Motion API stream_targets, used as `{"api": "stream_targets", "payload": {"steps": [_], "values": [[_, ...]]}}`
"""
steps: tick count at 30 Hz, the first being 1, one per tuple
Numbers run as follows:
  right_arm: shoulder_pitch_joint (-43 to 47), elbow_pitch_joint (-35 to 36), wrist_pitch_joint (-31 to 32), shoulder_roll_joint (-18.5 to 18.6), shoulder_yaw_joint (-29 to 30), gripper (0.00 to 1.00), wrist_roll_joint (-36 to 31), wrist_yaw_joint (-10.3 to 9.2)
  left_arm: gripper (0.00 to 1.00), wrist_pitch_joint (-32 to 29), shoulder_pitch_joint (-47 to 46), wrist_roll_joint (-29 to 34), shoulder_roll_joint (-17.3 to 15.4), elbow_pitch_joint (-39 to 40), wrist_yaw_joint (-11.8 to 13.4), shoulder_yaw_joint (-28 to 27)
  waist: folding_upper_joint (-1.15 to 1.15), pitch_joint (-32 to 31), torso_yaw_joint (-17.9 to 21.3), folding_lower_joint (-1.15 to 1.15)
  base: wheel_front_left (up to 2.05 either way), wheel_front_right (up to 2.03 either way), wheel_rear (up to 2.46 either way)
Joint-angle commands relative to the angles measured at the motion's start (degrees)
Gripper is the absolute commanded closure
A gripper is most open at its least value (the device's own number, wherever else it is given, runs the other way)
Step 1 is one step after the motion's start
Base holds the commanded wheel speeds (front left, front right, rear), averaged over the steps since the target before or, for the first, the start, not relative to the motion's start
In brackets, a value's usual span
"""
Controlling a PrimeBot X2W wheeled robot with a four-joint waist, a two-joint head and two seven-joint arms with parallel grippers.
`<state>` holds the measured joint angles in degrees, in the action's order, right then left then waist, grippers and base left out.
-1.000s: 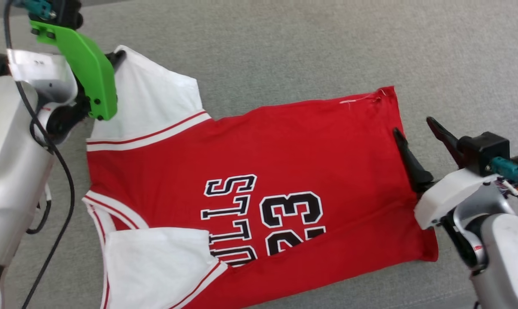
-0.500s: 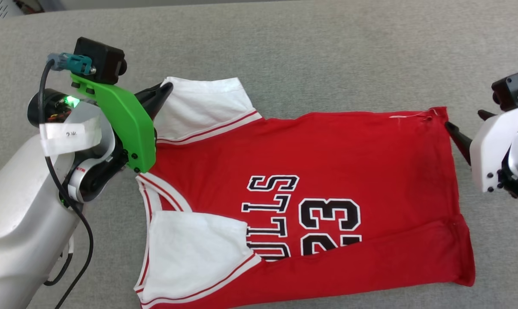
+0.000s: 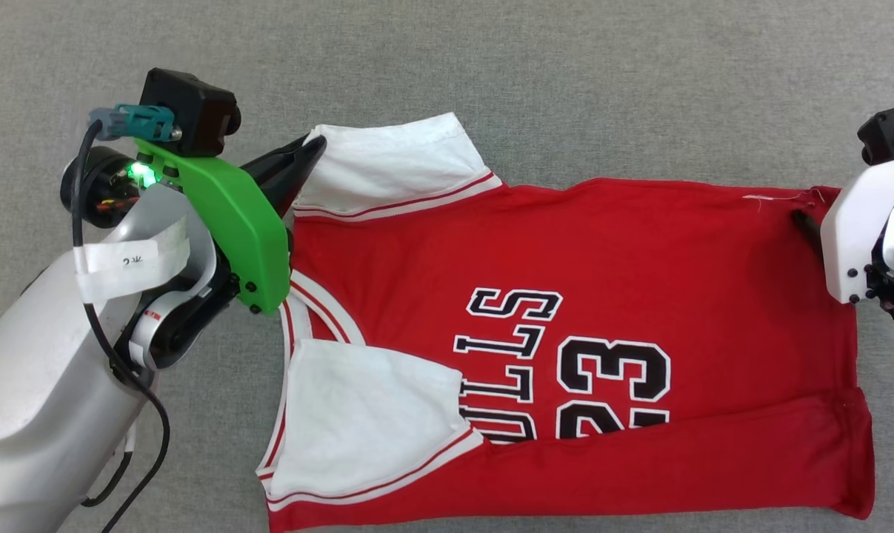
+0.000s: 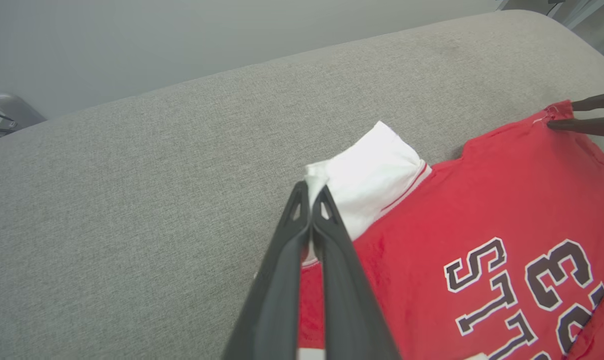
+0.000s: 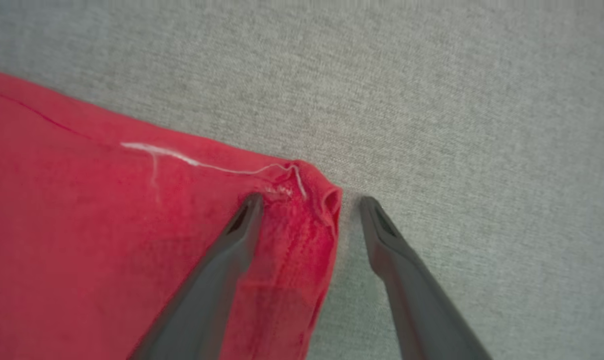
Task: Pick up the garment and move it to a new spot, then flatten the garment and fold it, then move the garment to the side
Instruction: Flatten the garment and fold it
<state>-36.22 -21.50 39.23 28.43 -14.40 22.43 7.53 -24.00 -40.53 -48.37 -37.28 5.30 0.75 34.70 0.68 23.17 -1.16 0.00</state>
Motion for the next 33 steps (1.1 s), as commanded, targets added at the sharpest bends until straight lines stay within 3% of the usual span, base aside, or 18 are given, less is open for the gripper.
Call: {"api": "stream_targets", "payload": {"steps": [1, 2, 3, 4, 5, 18, 25, 33], "values": [[-0.7, -1.3, -0.4, -0.3, -1.2, 0.00, 0.2, -0.04, 1.00, 0.4, 0.6, 0.4, 0.0, 0.3, 0.3, 0.0, -0.68, 0.8, -0.7, 0.00, 0.00, 0.00, 0.00], [-0.7, -2.0, -0.7, -0.1, -2.0, 0.00, 0.4, -0.04, 1.00, 0.4, 0.6, 0.4, 0.0, 0.3, 0.2, 0.0, -0.68, 0.9, -0.8, 0.00, 0.00, 0.00, 0.00], [-0.7, -2.8, -0.8, 0.0, -2.8, 0.25, 0.9, -0.04, 1.00, 0.5, 0.5, 0.4, 0.1, 0.2, 0.2, 0.0, -0.68, 0.9, -0.9, 0.00, 0.00, 0.00, 0.00], [-0.7, -3.3, -1.0, 0.0, -3.4, 0.67, 1.3, -0.04, 1.00, 0.6, 0.5, 0.4, 0.1, -0.1, 0.1, 0.0, -0.68, 1.0, -0.9, 0.00, 0.00, 0.00, 0.00], [-0.7, -3.8, -1.4, 0.0, -3.9, 1.00, 1.6, -0.04, 1.00, 0.7, 0.5, 0.5, 0.1, -0.4, 0.1, 0.1, -0.68, 1.0, -0.9, 0.00, 0.00, 0.00, 0.00], [0.3, -6.5, -14.4, -0.1, -2.1, 1.00, 4.9, -0.04, 1.00, 5.6, 5.0, -0.5, 0.9, -5.7, 0.7, -0.6, -0.68, -6.3, -0.6, 0.00, 0.00, 0.00, 0.00], [8.5, -2.5, -18.9, 0.1, 1.0, 1.00, 9.4, -0.04, 1.00, 8.3, 12.3, -1.9, -0.3, -5.0, 1.9, -0.9, -0.68, -12.9, -1.0, 0.00, 0.00, 0.00, 0.00], [21.1, 3.9, -18.4, 1.7, 2.1, 1.00, 12.9, -0.04, 1.00, 9.2, 24.2, -4.3, -2.5, 0.1, 5.0, 0.1, -0.68, -17.9, -1.4, 0.00, 0.00, 0.00, 0.00]]}}
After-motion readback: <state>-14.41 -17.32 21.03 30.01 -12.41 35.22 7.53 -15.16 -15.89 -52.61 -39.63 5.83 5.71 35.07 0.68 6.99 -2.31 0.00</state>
